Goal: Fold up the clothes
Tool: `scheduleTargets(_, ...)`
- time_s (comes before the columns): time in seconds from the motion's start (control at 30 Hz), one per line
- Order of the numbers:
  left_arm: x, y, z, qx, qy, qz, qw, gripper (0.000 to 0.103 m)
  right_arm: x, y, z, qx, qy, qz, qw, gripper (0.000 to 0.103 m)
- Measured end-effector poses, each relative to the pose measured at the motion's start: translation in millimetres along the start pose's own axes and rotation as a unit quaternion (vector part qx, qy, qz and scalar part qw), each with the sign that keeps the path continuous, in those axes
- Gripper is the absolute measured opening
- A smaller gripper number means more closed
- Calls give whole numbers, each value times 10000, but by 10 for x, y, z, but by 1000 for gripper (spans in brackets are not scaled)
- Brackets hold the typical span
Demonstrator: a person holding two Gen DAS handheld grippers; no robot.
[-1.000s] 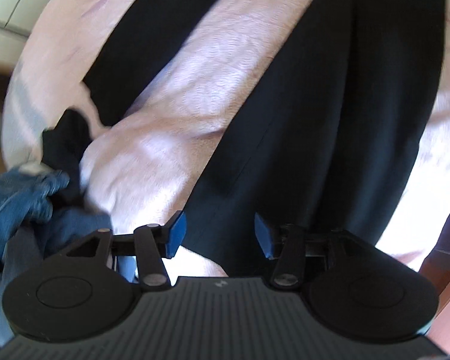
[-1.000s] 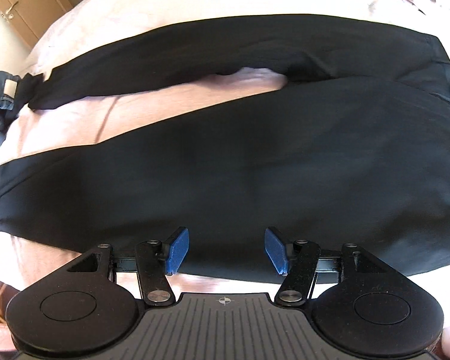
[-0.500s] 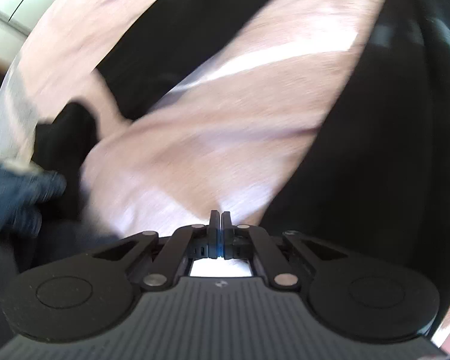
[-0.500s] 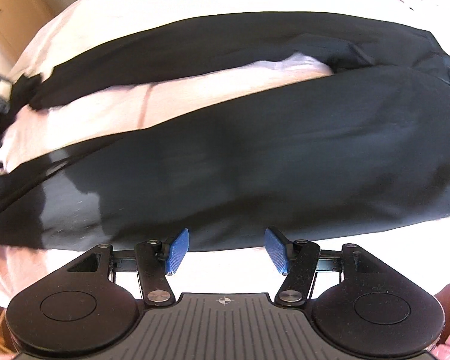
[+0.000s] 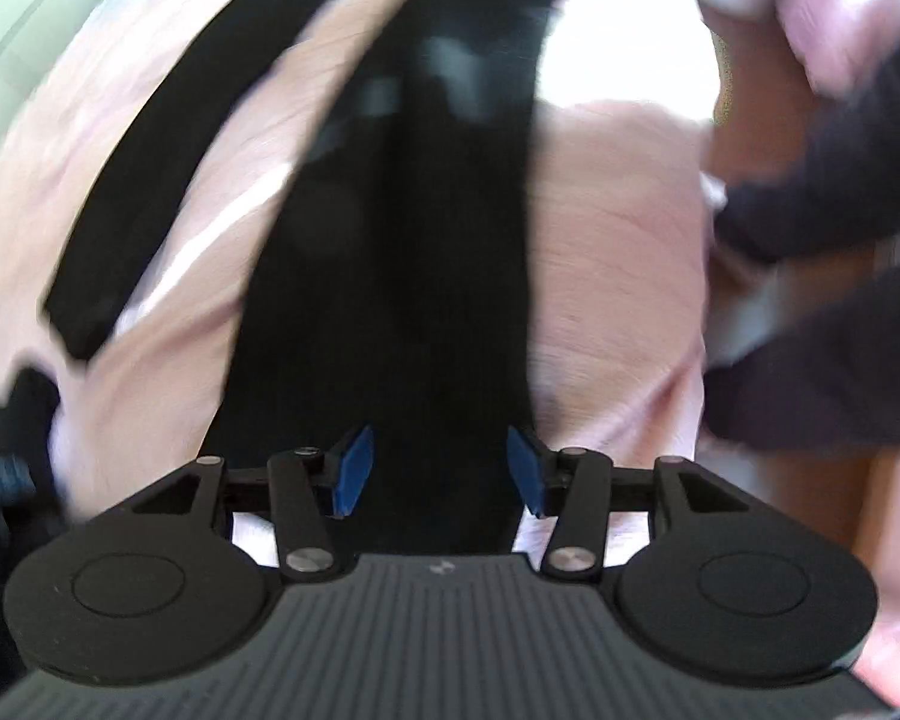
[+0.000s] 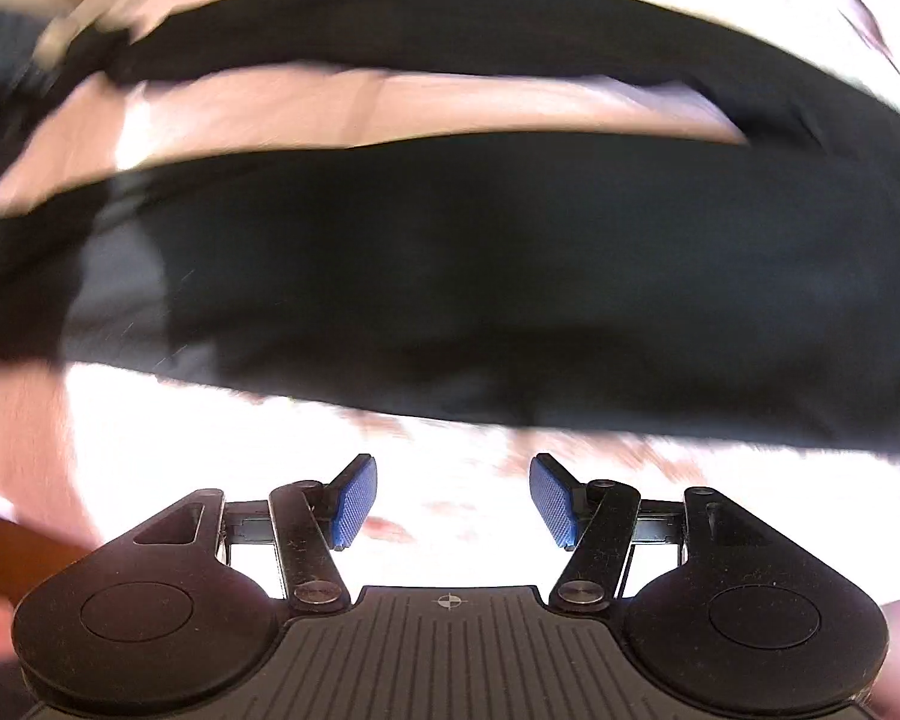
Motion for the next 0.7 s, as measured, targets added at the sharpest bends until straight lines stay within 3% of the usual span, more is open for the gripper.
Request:
scheduleTargets(0.1, 64, -71, -362, 617, -439, -54, 9971, 37, -155, 55, -477, 1263, -7, -519, 9906, 60)
scheduleTargets(0.13, 95, -99, -433, 755, -565, -23, 9955, 30, -223, 91, -665, 1741, -6, -762, 9818, 60)
scheduleTargets(0.17, 115, -128, -455, 818, -618, 35, 9947, 16, -288, 129, -838, 2100, 11, -1005, 9725, 60)
scheduleTargets(0.27, 138, -198, -462, 905, -594, 200, 9939, 3, -492, 247, -1390, 2991, 109, -1757, 9378, 60)
scheduleTargets(0.37, 135, -234, -385, 826, -477, 382, 9947, 0, -638, 329, -1968, 3573, 269, -2410, 9020, 60)
scheduleTargets(0.47, 99, -282, -332, 833, -406, 547, 9942, 0, -587, 367, -2528, 4100, 43, -2687, 8716, 60)
scheduleTargets(0.5, 73, -304, -323, 866, -377, 587, 9938, 0, -558, 361, -2661, 4229, -170, -2660, 8661, 47)
scheduleTargets(0.53, 32, -329, -315, 876, -315, 609, 9938, 0, -529, 354, -2793, 4353, -386, -2629, 8602, 3)
scheduleTargets(0.57, -23, -360, -308, 862, -248, 620, 9940, 0, -556, 331, -2871, 4358, -505, -2572, 8610, 3)
scheduleTargets(0.7, -298, -509, -341, 782, -32, 607, 9951, 0, -941, 267, -2925, 3920, -610, -2466, 8842, 1)
Point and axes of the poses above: each gripper's, at about its wrist camera, not at the fingertips, and x roughly the way its jaws point, z to its left, y to its underside, the point moved 3 cm from there along x, roughly the way its jaws point, and after that the axes turned 12 degrees about -y, right-handed, at the moved point
